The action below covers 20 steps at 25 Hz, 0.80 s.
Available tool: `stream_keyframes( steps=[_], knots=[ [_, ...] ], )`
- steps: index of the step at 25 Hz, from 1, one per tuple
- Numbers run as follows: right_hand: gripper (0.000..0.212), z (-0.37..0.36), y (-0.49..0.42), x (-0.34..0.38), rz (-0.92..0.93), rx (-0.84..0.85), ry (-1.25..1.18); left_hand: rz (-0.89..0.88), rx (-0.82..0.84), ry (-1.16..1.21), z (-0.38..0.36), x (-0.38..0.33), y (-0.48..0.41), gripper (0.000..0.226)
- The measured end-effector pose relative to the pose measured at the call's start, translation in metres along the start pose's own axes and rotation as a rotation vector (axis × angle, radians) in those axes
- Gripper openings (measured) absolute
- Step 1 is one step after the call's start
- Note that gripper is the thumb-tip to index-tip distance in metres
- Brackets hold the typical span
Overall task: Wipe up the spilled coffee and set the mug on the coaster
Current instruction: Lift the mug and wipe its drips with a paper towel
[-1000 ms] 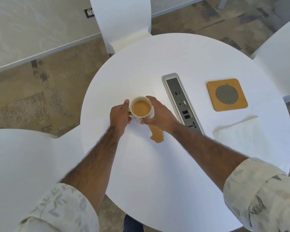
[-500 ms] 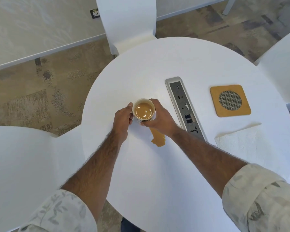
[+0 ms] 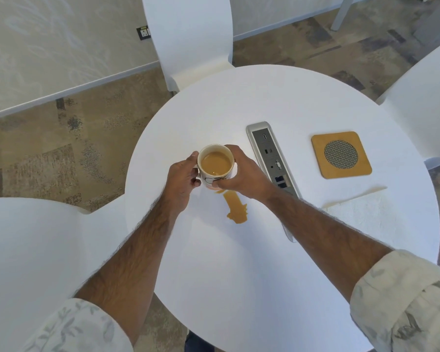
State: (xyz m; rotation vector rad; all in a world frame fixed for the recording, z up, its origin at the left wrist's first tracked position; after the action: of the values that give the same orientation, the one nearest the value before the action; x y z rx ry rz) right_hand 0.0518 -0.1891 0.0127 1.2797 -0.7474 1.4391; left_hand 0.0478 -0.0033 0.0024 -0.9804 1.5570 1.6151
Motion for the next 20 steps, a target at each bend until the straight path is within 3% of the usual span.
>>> stream_keyframes(
  steps=[4,9,13,16,20],
  knots=[
    [0.097,0.022,0.015,0.004,-0.043,-0.025,0.057,-0.019,-0.016,0.024,0.0,-0.008,0.007,0.021],
    [0.023,0.09,0.088,-0.035,-0.082,-0.414,0.178,-0.018,-0.061,0.082,0.0,-0.013,0.012,0.026],
    [0.009,0.142,0.174,-0.093,-0.331,-0.71,0.355,-0.024,-0.101,0.119,-0.001,-0.015,0.017,0.029],
    [0.015,0.152,0.207,-0.116,-0.48,-0.73,0.428,-0.027,-0.113,0.13,-0.002,-0.018,0.021,0.029],
    [0.039,0.146,0.205,-0.12,-0.474,-0.643,0.598,-0.028,-0.109,0.127,-0.005,-0.02,0.025,0.025]
  ],
)
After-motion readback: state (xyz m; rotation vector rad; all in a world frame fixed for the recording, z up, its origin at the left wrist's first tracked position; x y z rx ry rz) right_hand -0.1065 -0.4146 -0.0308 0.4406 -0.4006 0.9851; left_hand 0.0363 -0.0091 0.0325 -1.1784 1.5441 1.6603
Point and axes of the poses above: each hand's wrist, its own y-axis away from the middle knuckle, its own z-axis out of the back of the hand, x = y × z, the point moved 2 cm from there along -y, towards the middle knuckle, and after that the axes turned 10 degrees about -y, right-handed, at the moved point
